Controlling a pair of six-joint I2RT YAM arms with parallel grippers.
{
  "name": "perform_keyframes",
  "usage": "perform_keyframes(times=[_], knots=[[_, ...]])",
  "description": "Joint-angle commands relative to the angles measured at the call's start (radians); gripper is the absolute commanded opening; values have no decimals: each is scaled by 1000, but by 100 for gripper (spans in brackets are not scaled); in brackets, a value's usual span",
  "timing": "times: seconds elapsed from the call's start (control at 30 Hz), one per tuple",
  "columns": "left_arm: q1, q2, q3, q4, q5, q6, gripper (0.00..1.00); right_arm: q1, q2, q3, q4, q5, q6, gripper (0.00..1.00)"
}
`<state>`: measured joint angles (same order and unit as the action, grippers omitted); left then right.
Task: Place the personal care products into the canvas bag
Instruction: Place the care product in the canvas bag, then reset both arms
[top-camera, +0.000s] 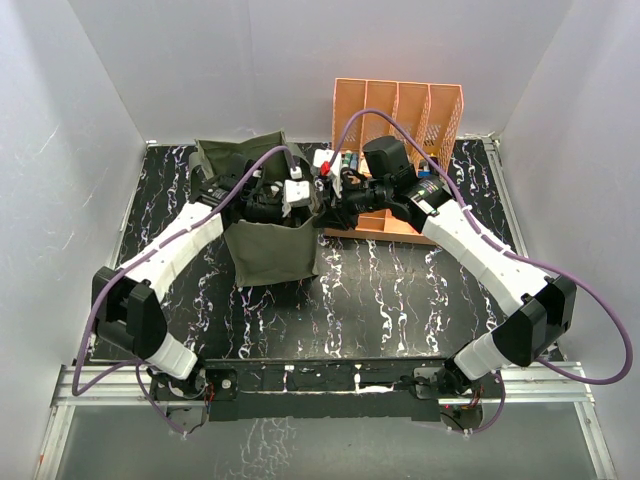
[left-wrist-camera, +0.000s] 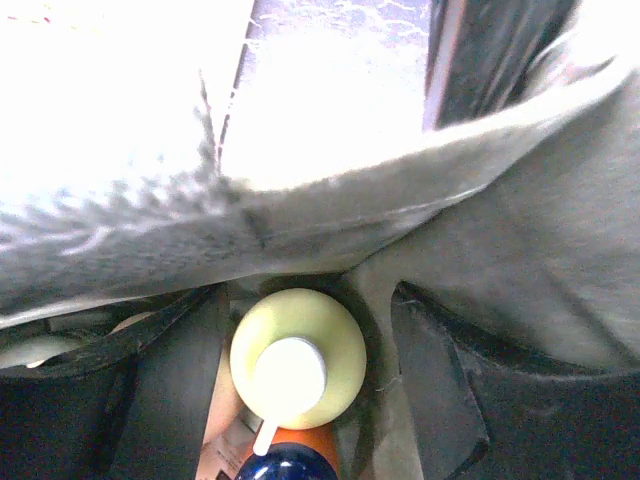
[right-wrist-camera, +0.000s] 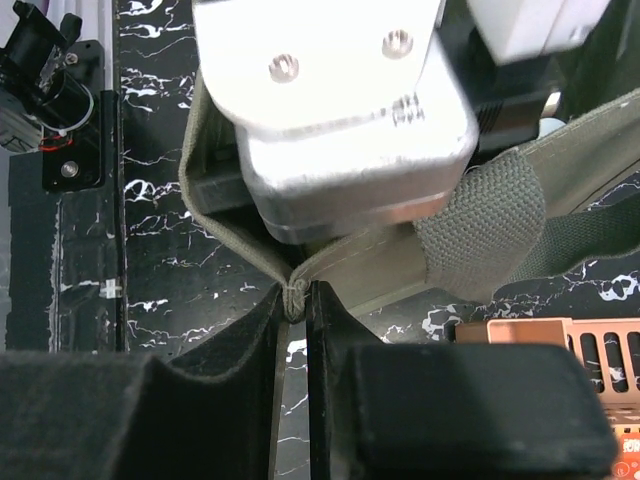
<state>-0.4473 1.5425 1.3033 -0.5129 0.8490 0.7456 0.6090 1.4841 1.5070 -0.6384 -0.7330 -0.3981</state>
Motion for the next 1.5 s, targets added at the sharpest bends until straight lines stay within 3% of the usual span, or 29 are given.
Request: perform_keyframes(times=[0.0,0.27,0.7,0.9,1.07,1.17,1.27,1.47], knots=[[-19,-102,73,-61,42,-35,66,-3,-54,-3,52,-10,-15,15],[-19,-135,199,-126,-42,-61,71,-3,-55,-8,52,1,-14,17],[6,-240,403,-162,-477,-222,80,-2,-66,-2,55,30,20,39],[101,-319,363,-68,-651,-363,91,-45,-137,-34,58,113,36,59],[268,-399,282,47,-779,-549,97,-229,-219,-119,176,213,183,67],[339,-419,233,87,-829,-584,97,-301,-222,-131,199,342,208,77],[357,-432,201,114,-834,-589,97,-325,-204,-112,194,466,202,83],[371,-453,155,167,-865,-613,97,-391,-203,-68,200,541,212,94]])
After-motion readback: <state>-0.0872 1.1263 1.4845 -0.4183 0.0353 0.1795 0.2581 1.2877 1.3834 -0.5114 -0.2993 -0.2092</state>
